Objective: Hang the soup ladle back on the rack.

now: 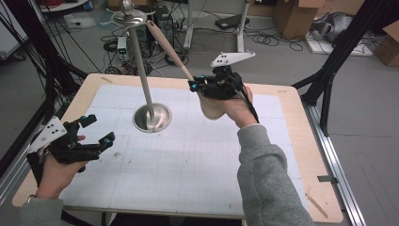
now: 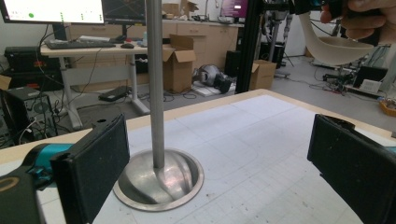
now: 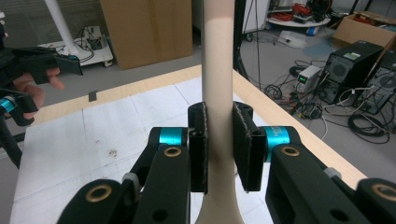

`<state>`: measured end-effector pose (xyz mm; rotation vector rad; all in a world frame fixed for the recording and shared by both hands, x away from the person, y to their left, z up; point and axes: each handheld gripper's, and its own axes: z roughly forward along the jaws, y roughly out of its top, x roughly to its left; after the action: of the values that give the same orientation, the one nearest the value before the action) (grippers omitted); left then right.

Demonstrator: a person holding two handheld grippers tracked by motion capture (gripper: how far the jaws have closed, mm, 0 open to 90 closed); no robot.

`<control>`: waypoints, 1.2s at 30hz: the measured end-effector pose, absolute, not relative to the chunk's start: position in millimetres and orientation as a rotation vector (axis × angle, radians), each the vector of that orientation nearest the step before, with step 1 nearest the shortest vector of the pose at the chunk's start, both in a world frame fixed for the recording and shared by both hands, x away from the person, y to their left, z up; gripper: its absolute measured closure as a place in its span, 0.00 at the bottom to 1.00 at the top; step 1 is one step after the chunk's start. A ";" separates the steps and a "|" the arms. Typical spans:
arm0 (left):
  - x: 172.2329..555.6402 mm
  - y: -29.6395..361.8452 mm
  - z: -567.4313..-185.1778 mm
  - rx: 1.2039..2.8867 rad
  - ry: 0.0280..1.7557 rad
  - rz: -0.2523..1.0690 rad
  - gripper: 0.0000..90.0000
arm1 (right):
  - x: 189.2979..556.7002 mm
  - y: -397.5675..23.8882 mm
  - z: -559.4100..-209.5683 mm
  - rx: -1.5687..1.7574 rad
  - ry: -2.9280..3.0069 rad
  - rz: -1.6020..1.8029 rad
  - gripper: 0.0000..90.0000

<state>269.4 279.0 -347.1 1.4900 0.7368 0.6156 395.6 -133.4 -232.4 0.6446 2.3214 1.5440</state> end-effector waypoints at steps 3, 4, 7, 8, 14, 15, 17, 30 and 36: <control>269.2 278.9 -347.1 1.491 0.737 0.616 0.07 | 396.9 -131.2 -233.8 0.644 2.328 1.540 0.86; 269.2 278.8 -347.1 1.491 0.738 0.616 0.07 | 397.1 -130.2 -234.3 0.650 2.332 1.536 0.86; 268.9 278.5 -347.1 1.490 0.736 0.613 0.07 | 398.8 -127.4 -236.1 0.656 2.339 1.530 0.86; 268.9 278.7 -347.0 1.492 0.735 0.614 0.07 | 399.7 -126.4 -236.8 0.652 2.344 1.525 0.86; 268.2 278.9 -346.3 1.485 0.735 0.613 0.07 | 404.3 -116.4 -240.9 0.670 2.366 1.497 0.86; 268.0 279.1 -346.2 1.486 0.735 0.613 0.07 | 405.3 -114.7 -241.7 0.673 2.368 1.492 0.86; 267.9 279.1 -346.3 1.486 0.734 0.612 0.07 | 407.5 -111.3 -243.4 0.674 2.373 1.486 0.86; 266.3 282.1 -346.7 1.483 0.739 0.611 0.07 | 421.1 -86.7 -256.6 0.689 2.412 1.472 0.86; 264.4 283.4 -346.4 1.474 0.742 0.612 0.07 | 425.8 -75.4 -261.2 0.685 2.421 1.464 0.86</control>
<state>264.4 283.4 -346.4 1.4743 0.7421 0.6121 425.8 -75.4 -261.2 0.6852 2.4214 1.4640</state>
